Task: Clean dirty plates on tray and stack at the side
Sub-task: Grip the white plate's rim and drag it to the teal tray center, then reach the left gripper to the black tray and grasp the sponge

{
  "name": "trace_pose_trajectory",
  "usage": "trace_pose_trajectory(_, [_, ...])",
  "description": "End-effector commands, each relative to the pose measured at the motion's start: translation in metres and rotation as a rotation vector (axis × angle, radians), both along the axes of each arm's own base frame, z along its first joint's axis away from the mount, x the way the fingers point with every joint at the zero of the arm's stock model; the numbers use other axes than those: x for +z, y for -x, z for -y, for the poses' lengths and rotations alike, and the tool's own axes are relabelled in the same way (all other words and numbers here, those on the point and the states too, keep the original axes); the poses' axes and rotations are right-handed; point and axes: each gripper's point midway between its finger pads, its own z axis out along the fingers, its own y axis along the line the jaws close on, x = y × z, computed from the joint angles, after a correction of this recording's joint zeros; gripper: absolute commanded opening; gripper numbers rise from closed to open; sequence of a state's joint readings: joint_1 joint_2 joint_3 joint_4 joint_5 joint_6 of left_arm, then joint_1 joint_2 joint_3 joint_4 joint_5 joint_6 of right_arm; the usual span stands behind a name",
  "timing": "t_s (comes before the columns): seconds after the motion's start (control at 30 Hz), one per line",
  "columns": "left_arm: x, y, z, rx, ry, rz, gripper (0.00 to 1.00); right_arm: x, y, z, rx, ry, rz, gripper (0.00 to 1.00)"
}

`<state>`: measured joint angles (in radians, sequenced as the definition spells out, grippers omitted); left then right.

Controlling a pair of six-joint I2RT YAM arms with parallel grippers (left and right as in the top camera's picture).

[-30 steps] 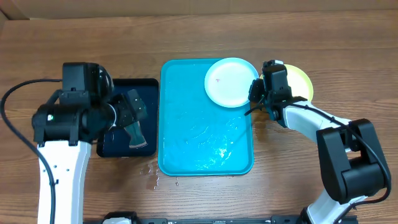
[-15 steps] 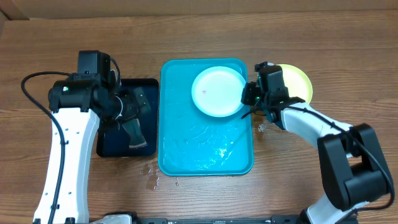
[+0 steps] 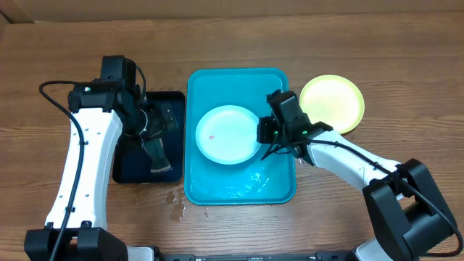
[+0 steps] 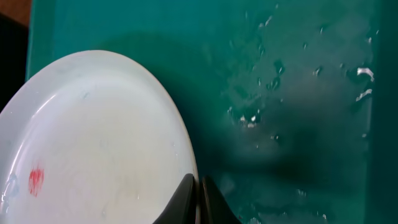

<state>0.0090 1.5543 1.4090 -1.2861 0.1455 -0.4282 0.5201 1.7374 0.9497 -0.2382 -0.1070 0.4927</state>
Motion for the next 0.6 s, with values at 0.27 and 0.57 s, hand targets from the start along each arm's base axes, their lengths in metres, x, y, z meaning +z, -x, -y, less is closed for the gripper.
trace_pose_trajectory(0.27, [-0.001,-0.004,-0.002,0.018,-0.005,0.0,1.0,-0.013,0.028,0.016,-0.106,0.076,-0.128,0.04])
trace_pose_trajectory(0.57, [0.002,-0.016,-0.001,0.017,0.003,0.052,1.0,-0.015,0.035,0.008,-0.082,0.105,-0.118,0.04])
